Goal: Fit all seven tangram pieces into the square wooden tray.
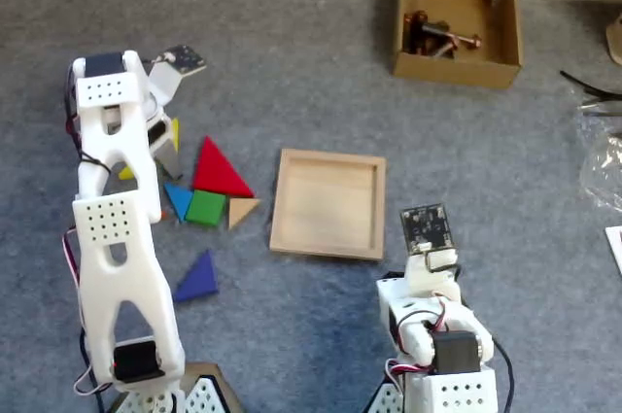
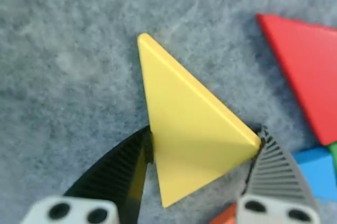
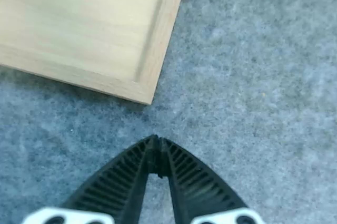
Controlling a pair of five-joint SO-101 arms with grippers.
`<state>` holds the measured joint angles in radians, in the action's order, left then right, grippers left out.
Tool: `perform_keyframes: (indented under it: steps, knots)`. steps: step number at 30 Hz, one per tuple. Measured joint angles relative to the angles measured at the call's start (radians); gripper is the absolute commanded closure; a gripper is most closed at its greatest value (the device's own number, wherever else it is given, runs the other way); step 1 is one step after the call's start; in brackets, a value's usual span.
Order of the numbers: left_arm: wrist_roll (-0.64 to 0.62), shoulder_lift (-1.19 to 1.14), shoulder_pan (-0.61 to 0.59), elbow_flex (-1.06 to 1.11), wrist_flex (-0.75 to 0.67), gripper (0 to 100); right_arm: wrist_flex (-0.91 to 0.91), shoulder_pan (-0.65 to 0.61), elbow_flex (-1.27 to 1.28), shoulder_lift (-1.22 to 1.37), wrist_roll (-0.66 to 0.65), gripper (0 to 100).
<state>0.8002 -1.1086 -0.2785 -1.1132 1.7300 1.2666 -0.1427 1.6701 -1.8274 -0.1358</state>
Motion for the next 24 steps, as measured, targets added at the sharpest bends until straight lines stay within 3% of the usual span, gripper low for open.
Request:
perform_keyframes:
  steps: [11,24]
  knots:
    - [-0.129,0.089,0.02,-0.017,0.011,99,0.0,0.0,0.0,0.0,0.0,99.3]
    - [-0.132,0.091,0.021,-0.017,0.011,99,0.0,0.0,0.0,0.0,0.0,99.3]
